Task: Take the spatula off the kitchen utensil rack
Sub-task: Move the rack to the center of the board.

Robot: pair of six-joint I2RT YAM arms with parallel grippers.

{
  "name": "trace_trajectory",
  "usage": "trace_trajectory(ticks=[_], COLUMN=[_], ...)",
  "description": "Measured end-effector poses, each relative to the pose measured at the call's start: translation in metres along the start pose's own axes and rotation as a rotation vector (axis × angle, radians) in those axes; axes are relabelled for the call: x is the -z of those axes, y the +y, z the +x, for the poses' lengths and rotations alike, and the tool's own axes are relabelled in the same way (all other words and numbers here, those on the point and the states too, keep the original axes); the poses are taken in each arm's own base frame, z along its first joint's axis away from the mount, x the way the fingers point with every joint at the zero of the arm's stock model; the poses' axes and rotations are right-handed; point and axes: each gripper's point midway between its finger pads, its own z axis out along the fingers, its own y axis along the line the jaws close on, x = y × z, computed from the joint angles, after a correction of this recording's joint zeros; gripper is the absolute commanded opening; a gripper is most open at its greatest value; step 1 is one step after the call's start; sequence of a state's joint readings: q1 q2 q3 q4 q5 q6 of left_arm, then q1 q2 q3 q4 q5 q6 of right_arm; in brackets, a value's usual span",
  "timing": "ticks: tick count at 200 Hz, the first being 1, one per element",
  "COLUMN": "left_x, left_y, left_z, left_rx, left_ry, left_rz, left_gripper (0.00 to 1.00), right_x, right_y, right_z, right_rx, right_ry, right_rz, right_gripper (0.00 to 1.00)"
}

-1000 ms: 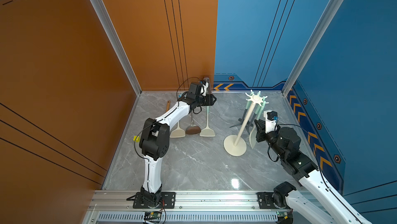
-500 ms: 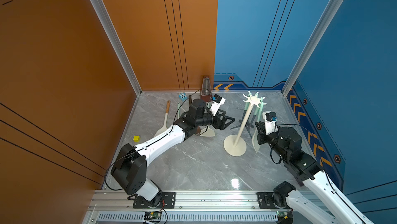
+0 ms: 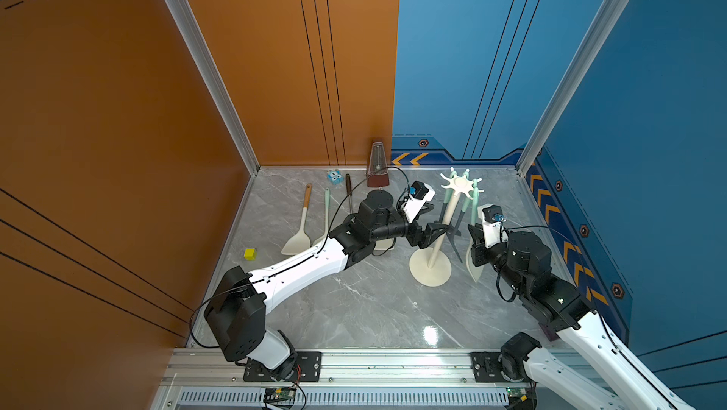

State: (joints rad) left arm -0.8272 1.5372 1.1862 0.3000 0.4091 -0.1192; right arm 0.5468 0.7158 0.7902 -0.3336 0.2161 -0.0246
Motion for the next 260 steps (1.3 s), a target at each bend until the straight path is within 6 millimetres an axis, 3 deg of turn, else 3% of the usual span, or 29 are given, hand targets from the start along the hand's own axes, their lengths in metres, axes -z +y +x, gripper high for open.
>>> trace_trajectory(ticks=[67, 107, 124, 143, 172, 260], left_x=[-0.026, -0.032, -0.034, -0.036, -0.037, -0.038], left_y=[0.005, 0.010, 0.011, 0.013, 0.017, 0.016], left_z=[-0.001, -0.002, 0.000, 0.003, 0.002, 0.002], left_rx=[-0.019, -0.023, -0.016, -0.009, -0.053, -0.056], left_ry=[-0.043, -0.057, -0.054, -0.051, -0.061, -0.060], left_rz=[-0.034, -0.054, -0.054, -0.059, -0.081, -0.079], left_gripper=[0.67, 0.52, 0.40, 0.20, 0.00, 0.00], right_x=[-0.004, -0.004, -0.004, -0.004, -0.003, 0.005], right_y=[-0.002, -0.001, -0.001, 0.000, -0.001, -0.014], right_z=[-0.001, -0.002, -0.002, -0.002, -0.005, -0.007], right_rx=[0.045, 0.047, 0.047, 0.048, 0.046, 0.072], right_ry=[0.024, 0.024, 0.024, 0.024, 0.015, 0.002], right_rz=[0.030, 0.029, 0.028, 0.027, 0.034, 0.101], right_gripper=[0.00, 0.00, 0.00, 0.00, 0.00, 0.00])
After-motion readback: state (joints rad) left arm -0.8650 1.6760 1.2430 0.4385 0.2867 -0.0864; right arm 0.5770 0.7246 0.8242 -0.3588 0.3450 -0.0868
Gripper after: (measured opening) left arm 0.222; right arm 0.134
